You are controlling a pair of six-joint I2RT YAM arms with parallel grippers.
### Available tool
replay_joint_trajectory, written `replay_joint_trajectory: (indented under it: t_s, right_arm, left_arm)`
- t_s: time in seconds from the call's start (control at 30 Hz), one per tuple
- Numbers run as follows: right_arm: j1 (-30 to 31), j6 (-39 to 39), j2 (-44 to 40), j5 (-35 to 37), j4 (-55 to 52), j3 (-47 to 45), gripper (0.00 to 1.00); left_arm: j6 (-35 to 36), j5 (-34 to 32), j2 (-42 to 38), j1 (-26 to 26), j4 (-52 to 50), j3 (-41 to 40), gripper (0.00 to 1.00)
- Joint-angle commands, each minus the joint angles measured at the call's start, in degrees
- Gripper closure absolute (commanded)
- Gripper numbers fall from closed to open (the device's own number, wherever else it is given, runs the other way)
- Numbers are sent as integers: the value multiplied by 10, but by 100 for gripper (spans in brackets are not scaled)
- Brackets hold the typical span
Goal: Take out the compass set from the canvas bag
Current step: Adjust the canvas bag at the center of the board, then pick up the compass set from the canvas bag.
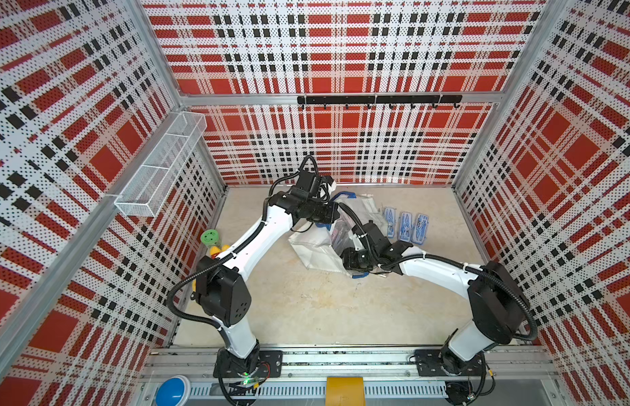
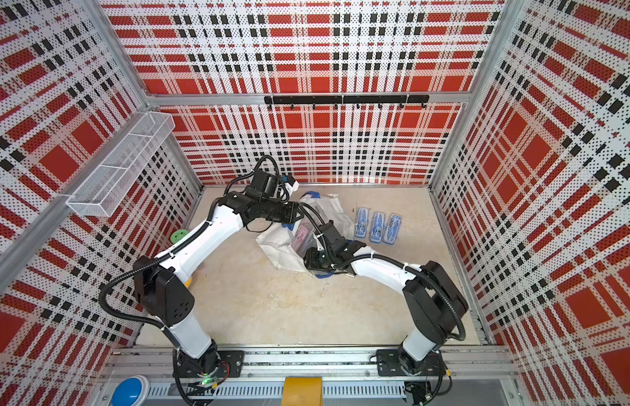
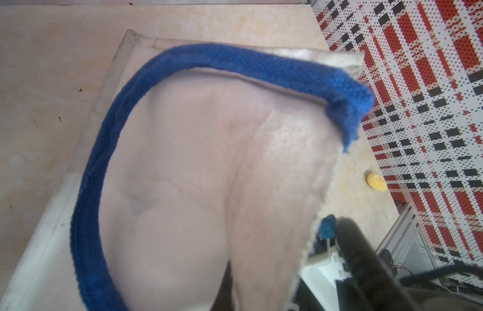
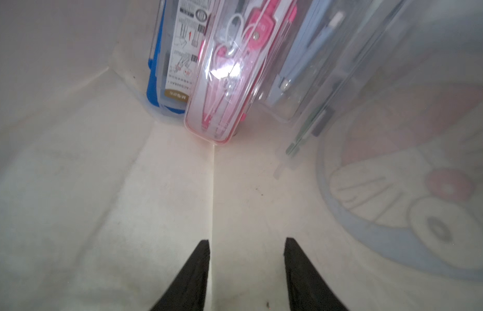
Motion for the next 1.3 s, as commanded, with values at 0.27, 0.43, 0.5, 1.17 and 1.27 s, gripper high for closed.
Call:
replay_joint_trajectory:
  t_s: [0.27, 0.43, 0.5, 1.17, 1.27]
  right_arm:
    - [-36, 68, 48, 90, -49, 94, 50]
    - [-45, 90, 77, 85, -23, 85, 45]
    - [-47, 101, 87, 80, -7, 77, 43]
    - [-73, 204, 183, 39, 105, 59, 51]
    - [-74, 206, 191, 37, 106, 61, 55]
  left_arm:
    - [16, 39, -19, -7, 8, -8, 100]
    - [17, 40, -22, -7, 8, -11, 100]
    - [18, 41, -22, -7, 8, -11, 100]
    - [12, 49, -24, -9, 8, -20, 100]
    - [11, 48, -24, -10, 8, -21, 100]
